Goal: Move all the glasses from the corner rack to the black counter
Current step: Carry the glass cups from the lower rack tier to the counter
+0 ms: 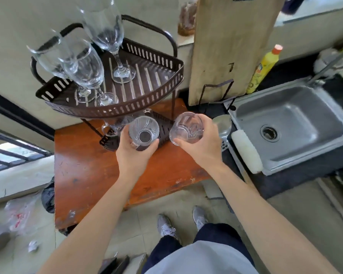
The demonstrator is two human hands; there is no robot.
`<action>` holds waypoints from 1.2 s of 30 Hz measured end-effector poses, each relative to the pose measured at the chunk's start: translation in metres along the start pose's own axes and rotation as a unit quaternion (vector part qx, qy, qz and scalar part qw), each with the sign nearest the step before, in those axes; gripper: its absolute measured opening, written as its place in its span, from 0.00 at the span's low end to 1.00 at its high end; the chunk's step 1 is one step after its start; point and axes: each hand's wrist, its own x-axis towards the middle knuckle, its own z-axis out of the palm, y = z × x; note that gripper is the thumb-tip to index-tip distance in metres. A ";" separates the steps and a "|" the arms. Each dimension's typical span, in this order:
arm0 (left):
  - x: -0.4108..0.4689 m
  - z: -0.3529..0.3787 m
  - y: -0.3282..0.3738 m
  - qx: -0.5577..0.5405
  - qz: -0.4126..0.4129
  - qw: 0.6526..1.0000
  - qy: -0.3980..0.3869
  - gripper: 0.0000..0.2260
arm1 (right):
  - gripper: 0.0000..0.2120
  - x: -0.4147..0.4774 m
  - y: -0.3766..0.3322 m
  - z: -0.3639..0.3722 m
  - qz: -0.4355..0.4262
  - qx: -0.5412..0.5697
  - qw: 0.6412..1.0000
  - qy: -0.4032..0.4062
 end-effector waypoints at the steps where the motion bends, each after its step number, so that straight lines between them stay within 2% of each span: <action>1: -0.002 0.008 0.006 -0.003 0.018 1.000 -0.019 0.35 | 0.39 -0.007 0.004 -0.012 0.015 -0.004 1.000 0.027; 7: -0.028 0.091 0.055 -0.006 0.137 0.976 -0.170 0.32 | 0.40 -0.052 0.044 -0.101 0.104 -0.049 0.978 0.174; 11: -0.071 0.159 0.103 -0.019 0.178 0.947 -0.269 0.32 | 0.41 -0.087 0.078 -0.182 0.159 -0.073 0.950 0.258; 15: -0.128 0.221 0.155 -0.029 0.204 0.911 -0.357 0.33 | 0.43 -0.130 0.106 -0.270 0.178 -0.073 0.923 0.333; 23: -0.333 0.386 0.251 -0.044 0.283 0.845 -0.452 0.30 | 0.43 -0.254 0.211 -0.467 0.236 -0.091 0.842 0.476; 31: -0.513 0.522 0.315 -0.028 0.328 0.785 -0.525 0.32 | 0.44 -0.373 0.286 -0.636 0.307 -0.146 0.769 0.541; 36: -0.600 0.603 0.339 -0.041 0.337 0.730 -0.593 0.29 | 0.44 -0.417 0.338 -0.715 0.327 -0.160 0.733 0.574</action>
